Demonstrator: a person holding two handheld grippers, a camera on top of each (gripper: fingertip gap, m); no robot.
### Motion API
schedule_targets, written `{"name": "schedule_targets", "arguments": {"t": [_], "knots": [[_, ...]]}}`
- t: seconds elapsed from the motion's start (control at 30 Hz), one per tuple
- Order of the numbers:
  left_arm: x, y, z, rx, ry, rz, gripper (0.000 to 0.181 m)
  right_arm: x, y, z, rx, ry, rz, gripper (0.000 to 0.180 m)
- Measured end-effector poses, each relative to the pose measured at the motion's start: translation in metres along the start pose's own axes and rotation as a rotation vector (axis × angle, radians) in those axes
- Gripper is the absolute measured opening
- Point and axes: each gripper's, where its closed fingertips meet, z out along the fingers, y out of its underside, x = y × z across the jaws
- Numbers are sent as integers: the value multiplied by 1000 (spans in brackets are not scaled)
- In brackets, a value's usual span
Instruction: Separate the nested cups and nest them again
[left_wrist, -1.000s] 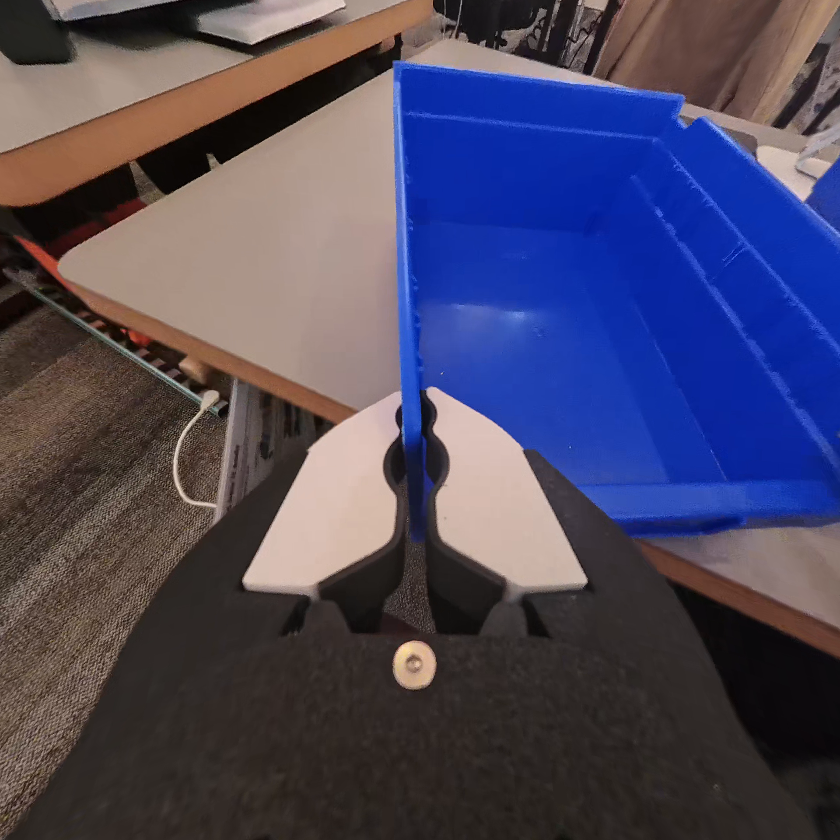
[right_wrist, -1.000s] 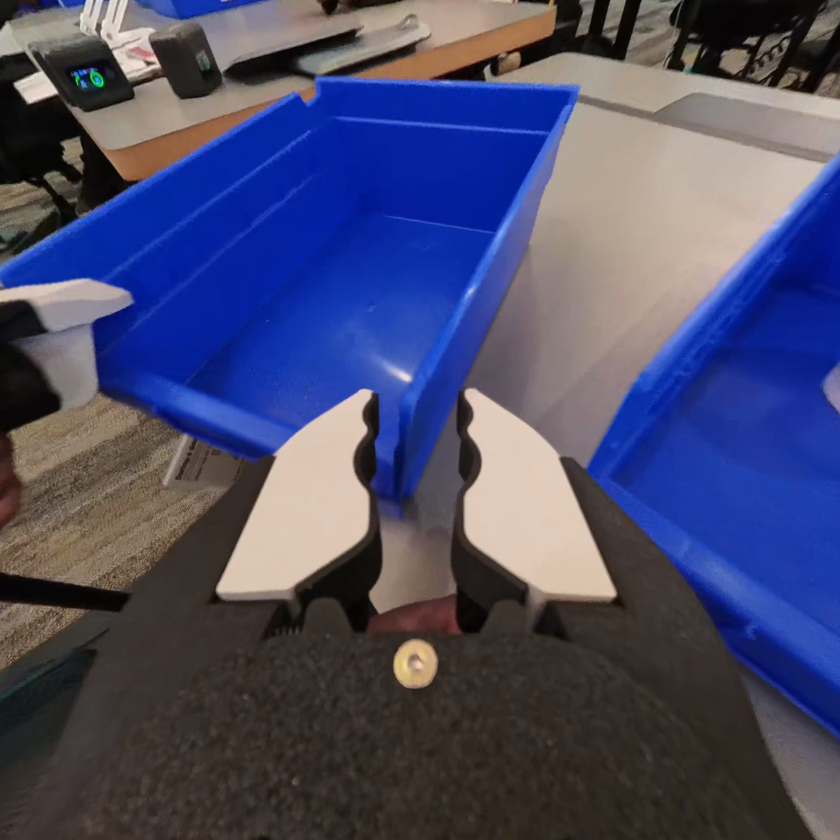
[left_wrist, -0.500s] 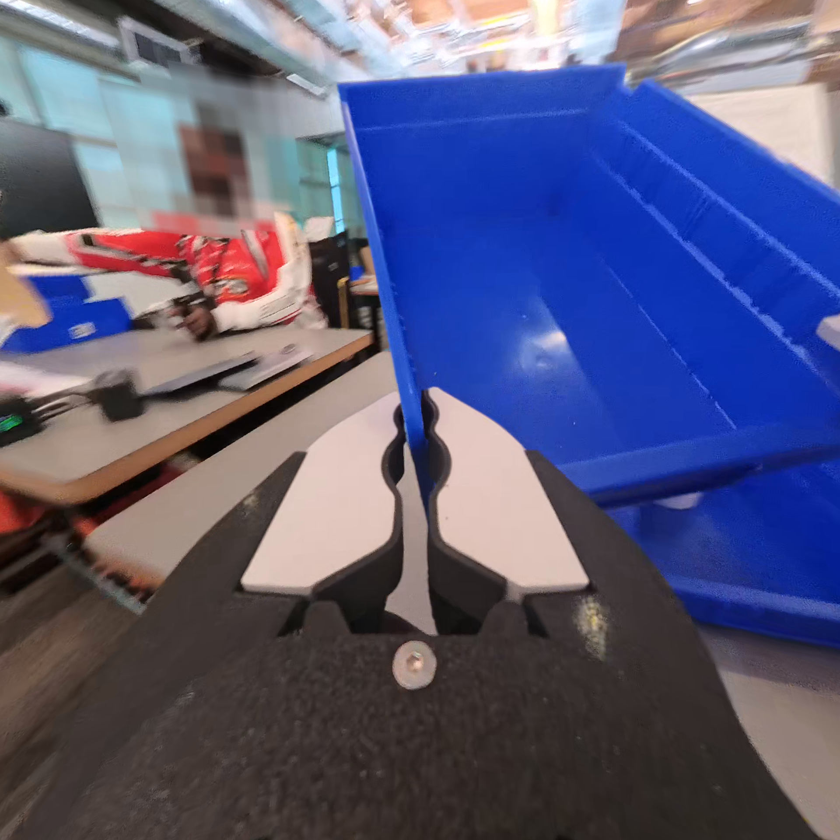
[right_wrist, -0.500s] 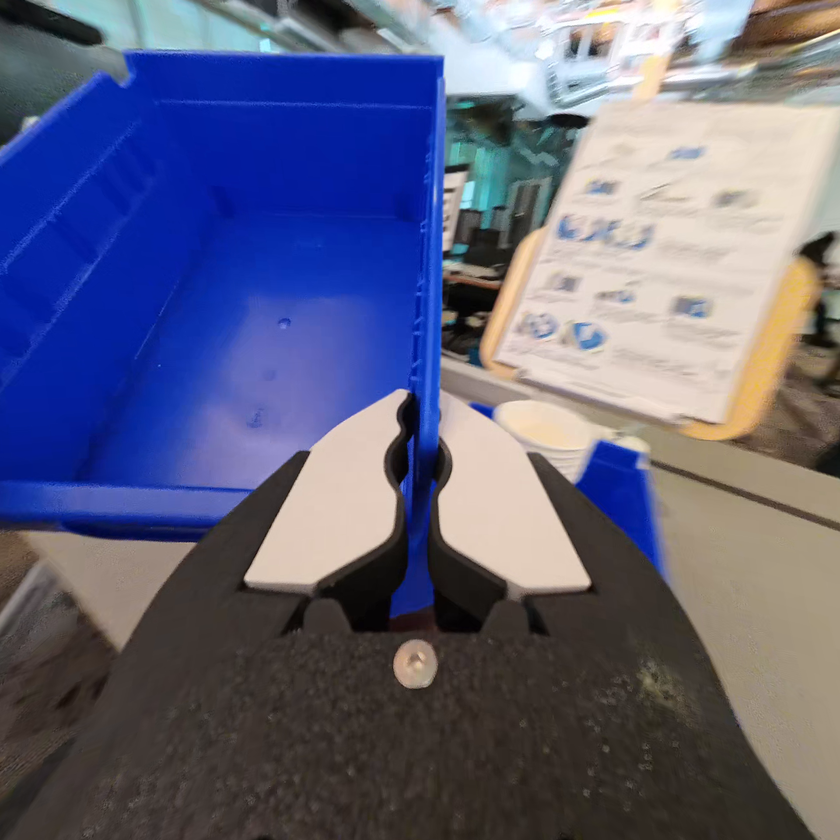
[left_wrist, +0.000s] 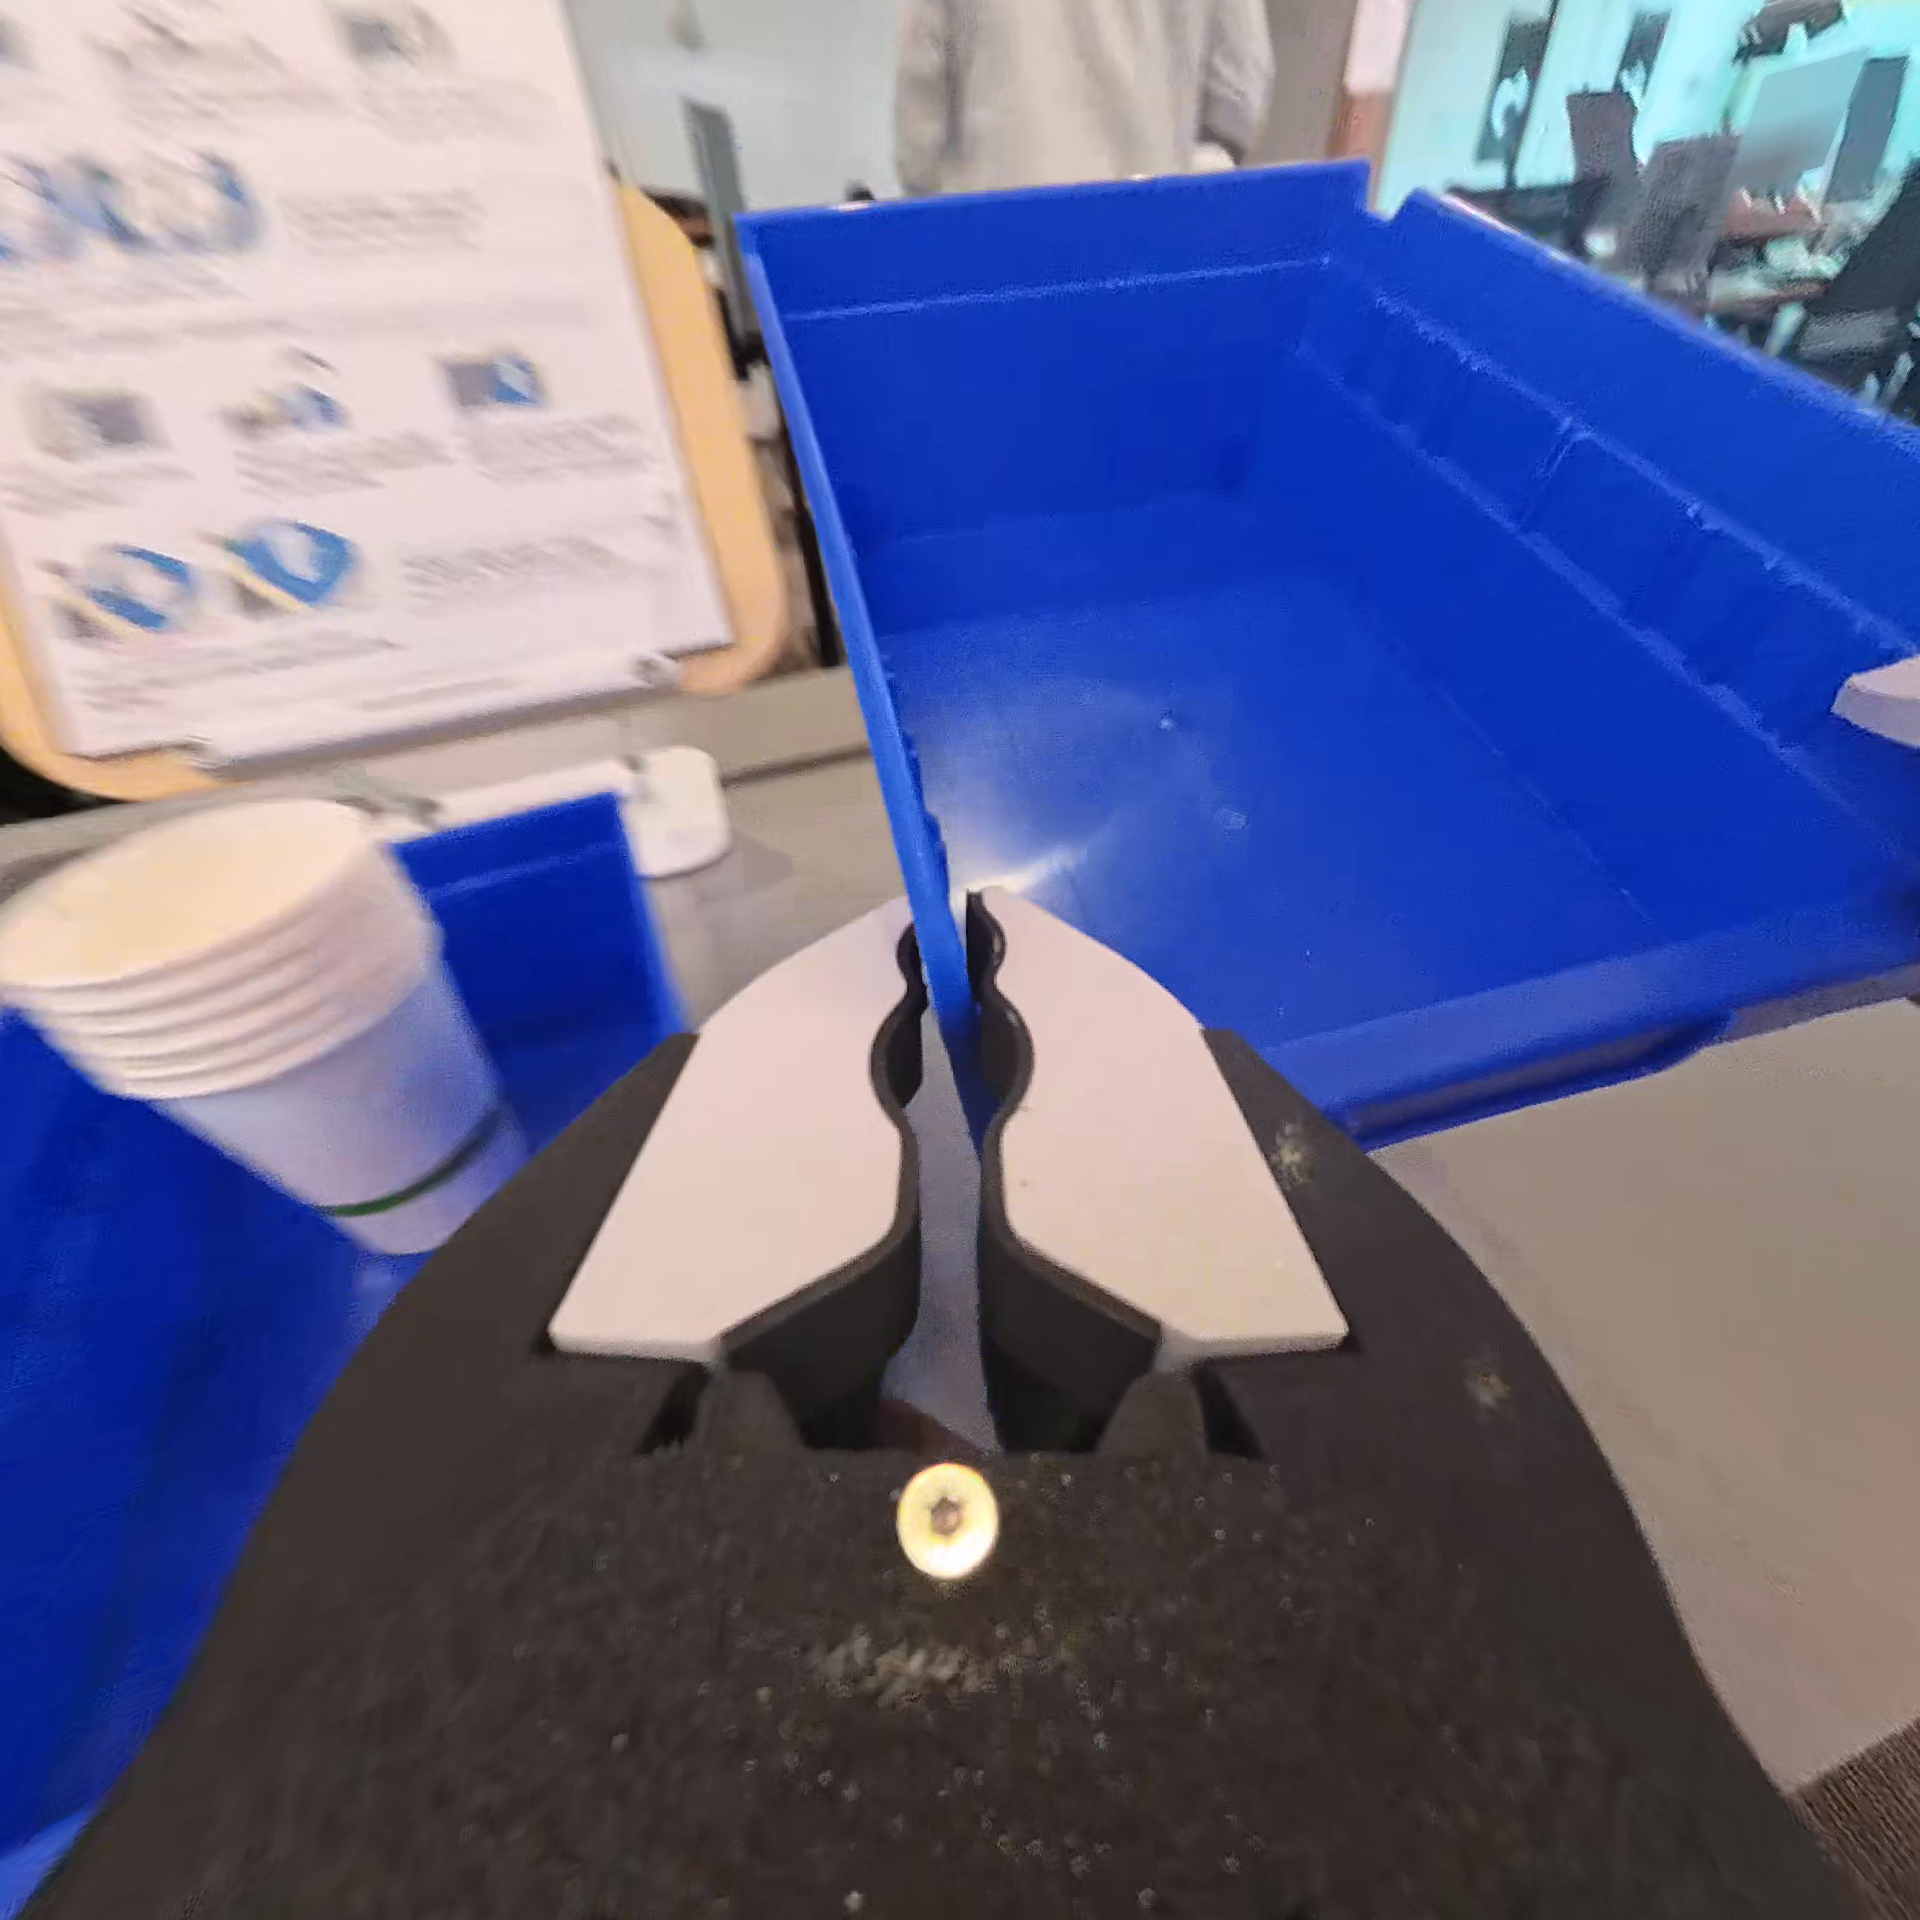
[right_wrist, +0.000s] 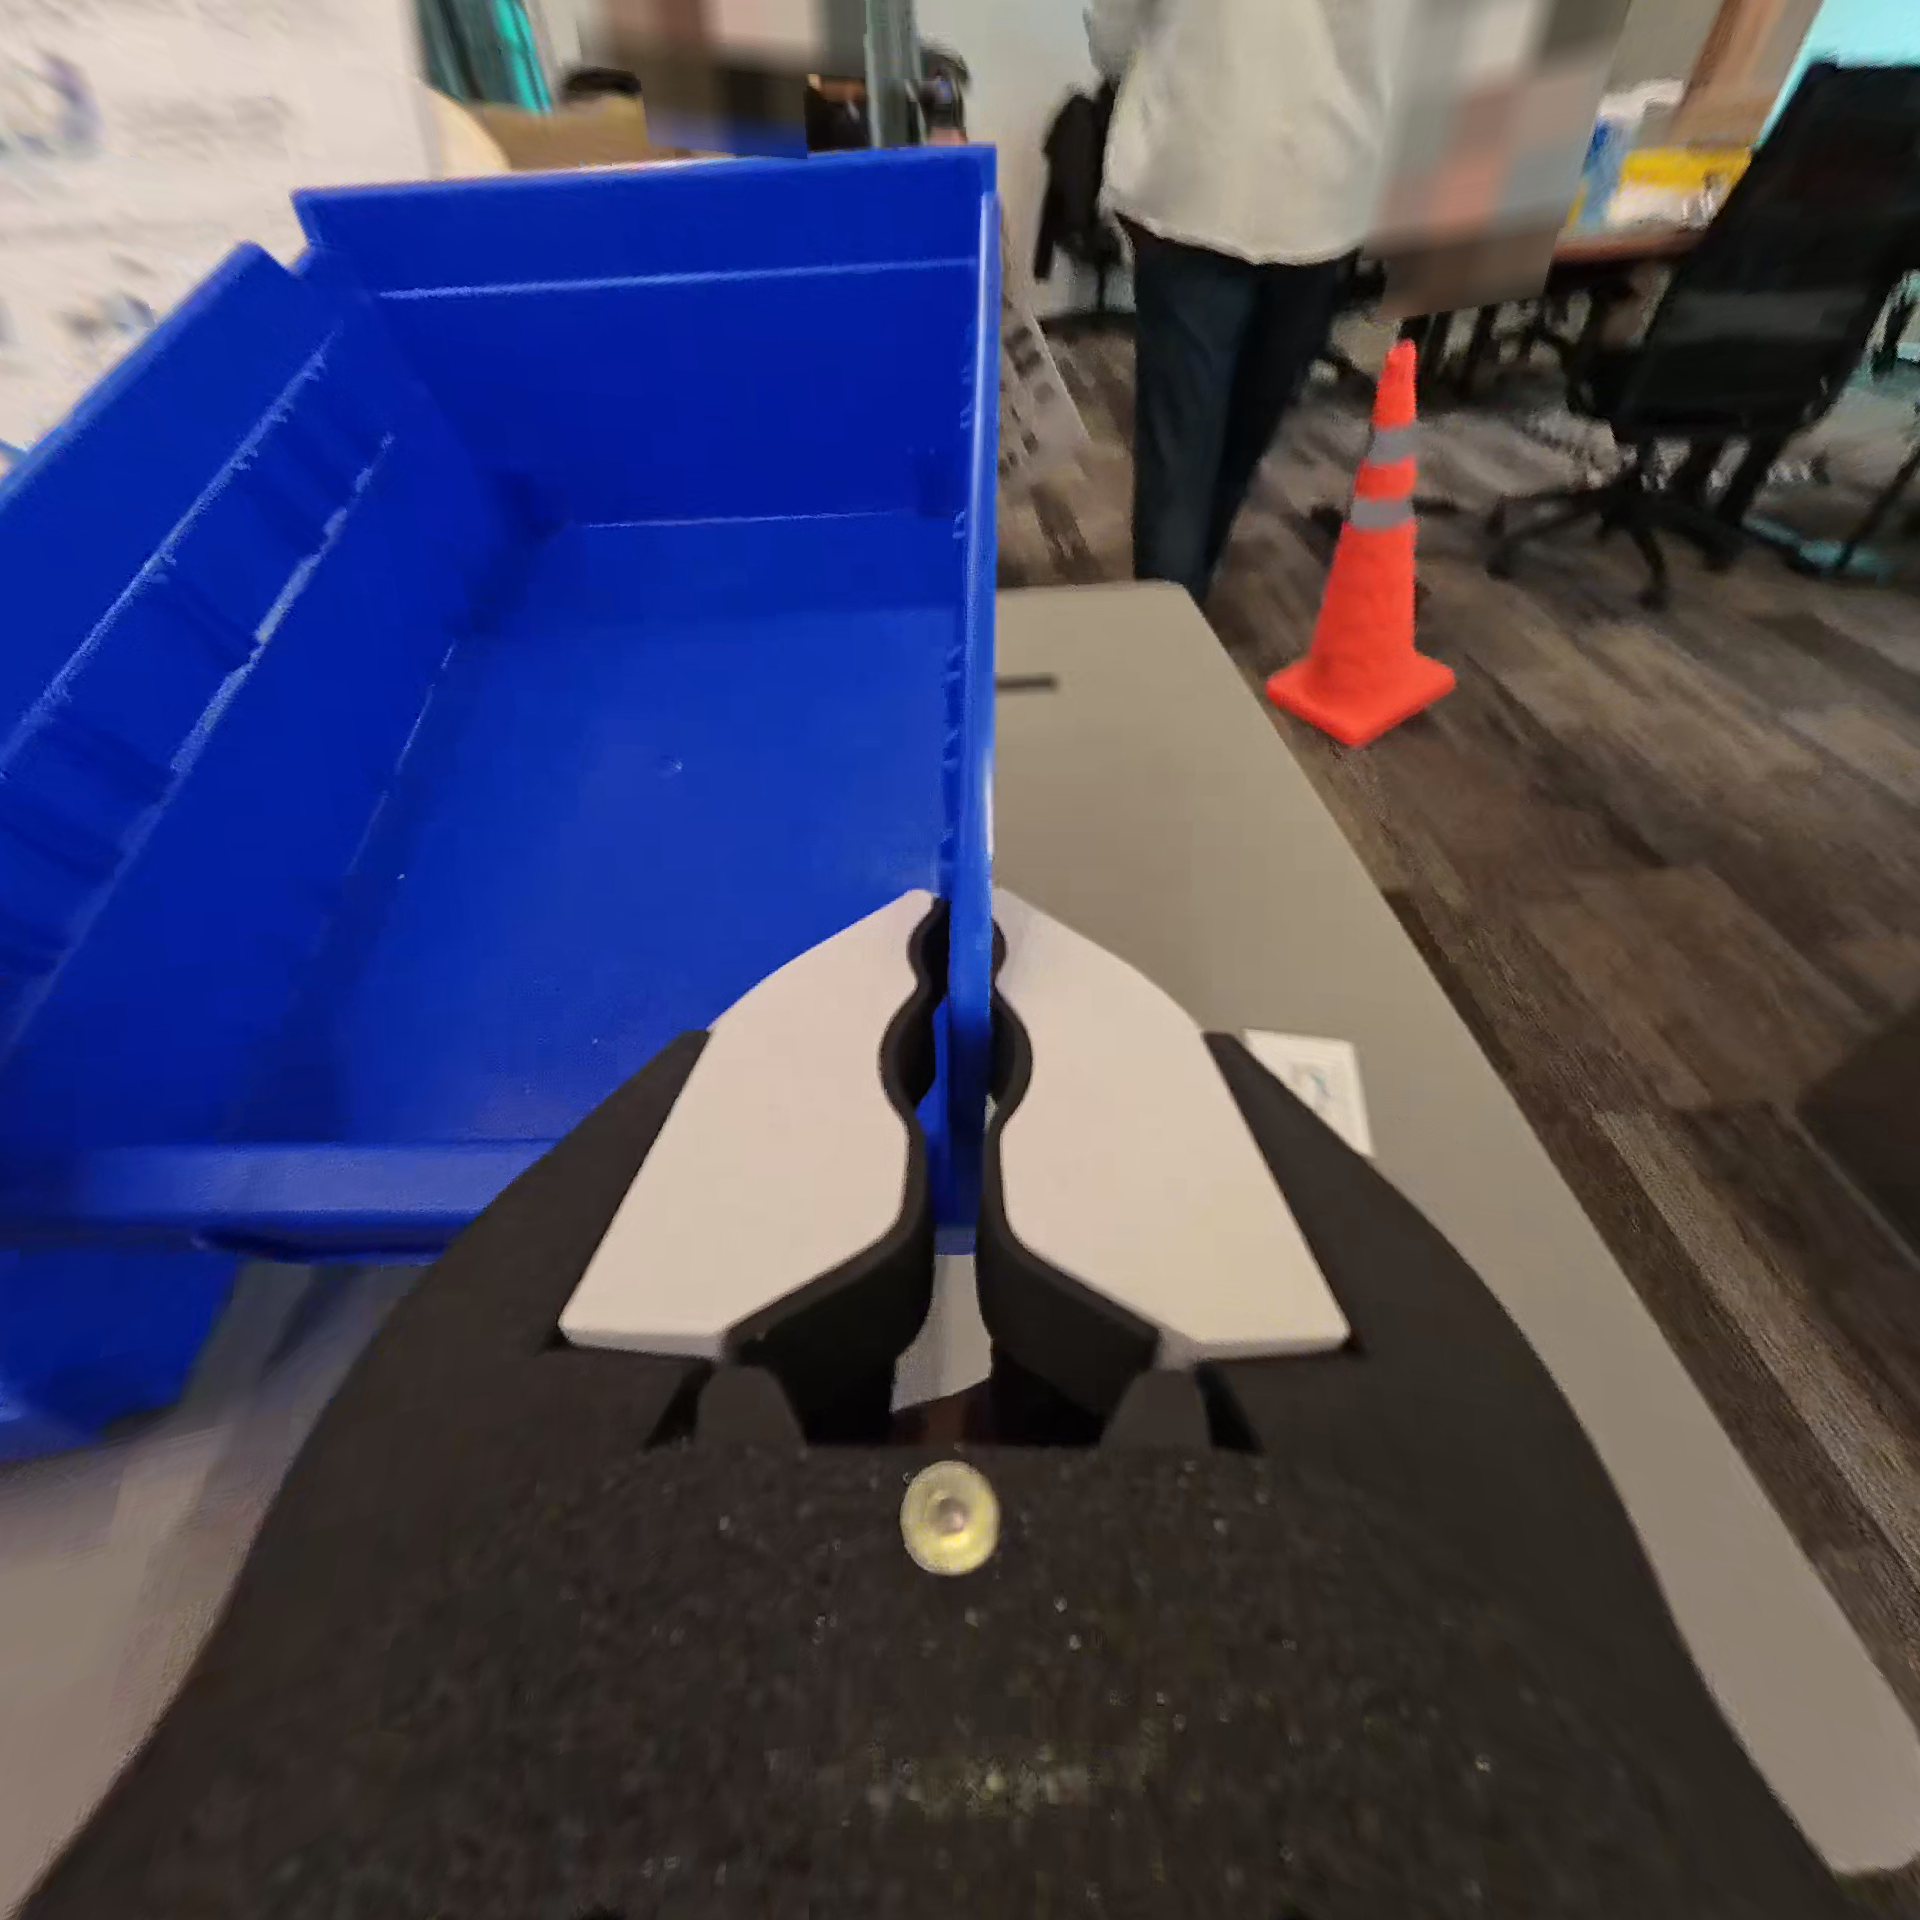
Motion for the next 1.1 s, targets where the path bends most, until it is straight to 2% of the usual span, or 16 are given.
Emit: {"name": "schedule_targets", "arguments": {"t": [0.13,0.27,0.37,0.47,0.5,0.53,0.57,0.6,0.67,0.7,0.8,0.87,0.9,0.97,1.1], "knots": [[52,53,38,-128,59,-6,5,50,49,26,-123,19,30,3],[60,94,52,-220,59,-15,6,56,91,48,-213,-28,41,3],[59,111,55,-242,60,-9,8,55,109,56,-236,-47,45,3],[57,111,55,-231,70,-9,11,53,108,58,-227,-65,70,3],[58,112,53,-241,82,-7,20,54,107,58,-224,-60,67,3],[56,114,47,-263,91,0,44,55,105,55,-213,-43,50,8],[53,116,35,-287,109,10,53,61,101,48,-202,-3,19,28],[48,114,19,-292,138,14,53,67,94,37,-183,45,-16,43],[31,107,-25,-279,195,0,55,67,70,9,-95,130,-58,50],[15,103,-47,-273,195,-1,55,52,56,-5,-35,120,-55,50],[-75,90,-91,-241,24,-24,51,-71,38,-30,70,-197,-31,46],[-150,88,-104,-230,-149,-44,54,-165,61,-32,-3,-424,-18,47],[-183,93,-106,-240,-218,-56,56,-201,77,-27,-51,-485,-12,49],[-225,110,-101,-300,-270,-109,68,-251,103,-13,-135,-548,-12,54],[-246,136,-77,-327,-231,-220,56,-275,122,23,-170,-455,-63,44]]}}
